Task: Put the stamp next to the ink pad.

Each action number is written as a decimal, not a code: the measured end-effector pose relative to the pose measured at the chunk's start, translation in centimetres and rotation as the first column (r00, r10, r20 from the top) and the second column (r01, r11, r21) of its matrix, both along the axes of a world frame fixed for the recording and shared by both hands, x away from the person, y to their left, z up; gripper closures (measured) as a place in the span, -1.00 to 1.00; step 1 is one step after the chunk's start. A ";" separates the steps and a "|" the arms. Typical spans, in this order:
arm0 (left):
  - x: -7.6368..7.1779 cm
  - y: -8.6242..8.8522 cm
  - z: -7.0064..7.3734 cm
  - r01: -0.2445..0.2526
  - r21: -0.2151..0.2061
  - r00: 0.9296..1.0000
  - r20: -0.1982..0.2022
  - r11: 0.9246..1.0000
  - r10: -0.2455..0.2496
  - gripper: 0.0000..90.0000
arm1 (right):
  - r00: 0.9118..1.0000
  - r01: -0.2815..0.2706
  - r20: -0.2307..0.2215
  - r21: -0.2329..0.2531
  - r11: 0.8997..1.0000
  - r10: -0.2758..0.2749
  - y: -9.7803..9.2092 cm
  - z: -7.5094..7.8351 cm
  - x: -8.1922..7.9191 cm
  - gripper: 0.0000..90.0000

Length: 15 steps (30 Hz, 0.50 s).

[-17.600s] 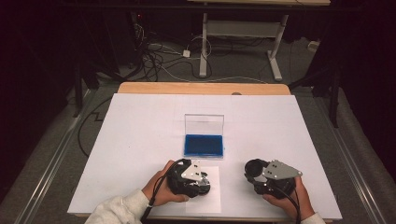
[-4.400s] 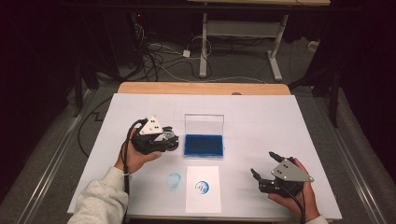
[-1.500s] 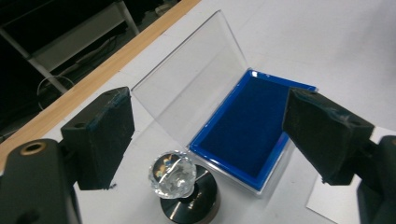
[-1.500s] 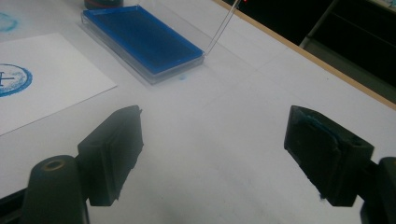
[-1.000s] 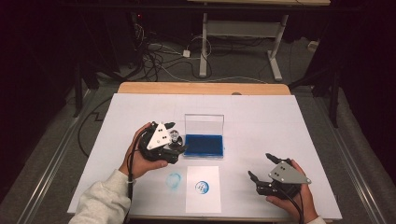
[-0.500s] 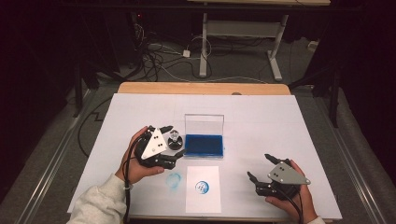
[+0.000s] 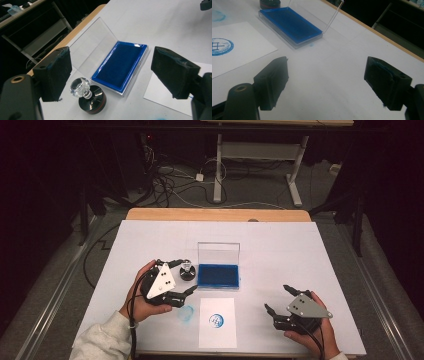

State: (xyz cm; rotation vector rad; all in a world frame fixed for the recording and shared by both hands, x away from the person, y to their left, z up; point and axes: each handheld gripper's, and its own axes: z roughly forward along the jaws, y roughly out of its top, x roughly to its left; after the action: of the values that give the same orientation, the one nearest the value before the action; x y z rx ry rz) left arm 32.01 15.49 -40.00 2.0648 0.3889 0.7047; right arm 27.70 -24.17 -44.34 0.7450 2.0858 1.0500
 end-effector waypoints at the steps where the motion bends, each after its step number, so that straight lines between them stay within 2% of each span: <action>1: -0.1 0.1 0.0 -0.002 0.001 1.000 0.003 1.000 0.002 -0.63 | 1.000 0.000 0.001 0.000 1.000 0.000 0.0 0.0 0.0 -0.56; 9: -0.9 1.0 -0.5 -0.010 0.019 1.000 0.025 1.000 0.009 -0.63 | 1.000 -0.002 -0.001 0.001 1.000 0.002 0.1 0.0 0.0 -0.56; 15: -1.5 1.6 -0.6 -0.018 0.012 0.999 0.035 1.000 0.018 -0.63 | 1.000 -0.001 0.000 -0.002 1.000 0.001 0.2 0.0 -0.1 -0.56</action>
State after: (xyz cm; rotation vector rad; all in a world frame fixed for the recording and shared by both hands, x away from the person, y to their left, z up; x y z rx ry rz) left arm 30.52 17.13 -40.62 2.0602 0.3849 0.7546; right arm 27.62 -23.98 -44.32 0.7433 2.0865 1.0485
